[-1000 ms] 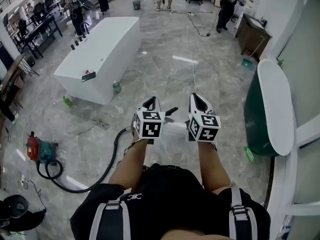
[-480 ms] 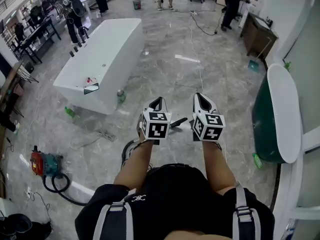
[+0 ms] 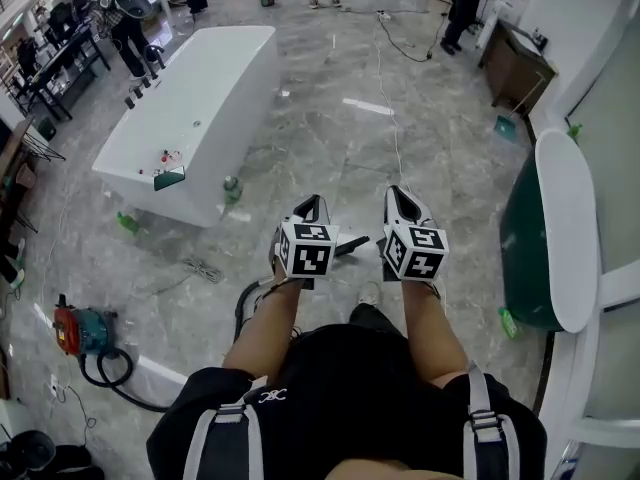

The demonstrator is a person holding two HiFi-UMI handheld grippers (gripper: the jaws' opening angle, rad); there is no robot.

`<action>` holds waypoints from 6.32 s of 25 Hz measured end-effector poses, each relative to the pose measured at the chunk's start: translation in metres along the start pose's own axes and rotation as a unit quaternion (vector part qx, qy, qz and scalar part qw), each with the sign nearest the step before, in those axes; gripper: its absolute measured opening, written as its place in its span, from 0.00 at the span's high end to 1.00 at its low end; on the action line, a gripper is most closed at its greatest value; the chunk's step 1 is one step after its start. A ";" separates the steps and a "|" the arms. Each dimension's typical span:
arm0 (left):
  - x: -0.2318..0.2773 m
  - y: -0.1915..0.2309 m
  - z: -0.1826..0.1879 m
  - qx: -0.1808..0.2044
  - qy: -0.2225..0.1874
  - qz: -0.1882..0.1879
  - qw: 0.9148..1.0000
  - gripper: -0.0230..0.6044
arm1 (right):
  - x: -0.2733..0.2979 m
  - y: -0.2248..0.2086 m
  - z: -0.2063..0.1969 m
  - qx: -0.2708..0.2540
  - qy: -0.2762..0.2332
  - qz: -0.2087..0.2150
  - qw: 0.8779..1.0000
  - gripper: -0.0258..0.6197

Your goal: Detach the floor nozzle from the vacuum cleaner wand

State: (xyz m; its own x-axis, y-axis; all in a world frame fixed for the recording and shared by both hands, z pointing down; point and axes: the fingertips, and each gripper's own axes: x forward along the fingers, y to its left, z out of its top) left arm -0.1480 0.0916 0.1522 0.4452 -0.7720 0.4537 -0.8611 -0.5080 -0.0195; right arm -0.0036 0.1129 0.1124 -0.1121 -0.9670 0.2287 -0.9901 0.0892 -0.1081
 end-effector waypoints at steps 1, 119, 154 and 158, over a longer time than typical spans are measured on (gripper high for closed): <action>0.006 0.002 0.003 0.001 0.000 0.004 1.000 0.95 | 0.008 -0.003 0.002 0.001 -0.001 0.004 1.000 0.94; 0.535 -0.130 -0.585 0.184 0.303 -0.418 0.836 0.83 | 0.396 -0.180 -0.602 0.344 0.235 0.179 0.891 0.72; 0.507 -0.166 -0.562 0.045 0.305 -0.522 0.796 0.87 | 0.402 -0.214 -0.591 0.376 0.252 0.105 0.886 0.75; 0.490 -0.159 -0.560 0.030 0.296 -0.593 0.748 0.88 | 0.395 -0.182 -0.566 0.361 0.158 0.292 0.871 0.75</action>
State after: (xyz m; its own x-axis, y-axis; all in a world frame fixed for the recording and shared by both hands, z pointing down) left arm 0.0696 0.0082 0.8760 0.6857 0.5311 0.4978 0.0739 -0.7311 0.6783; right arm 0.0845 -0.1504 0.7699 -0.7101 -0.6824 0.1732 -0.4582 0.2611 -0.8497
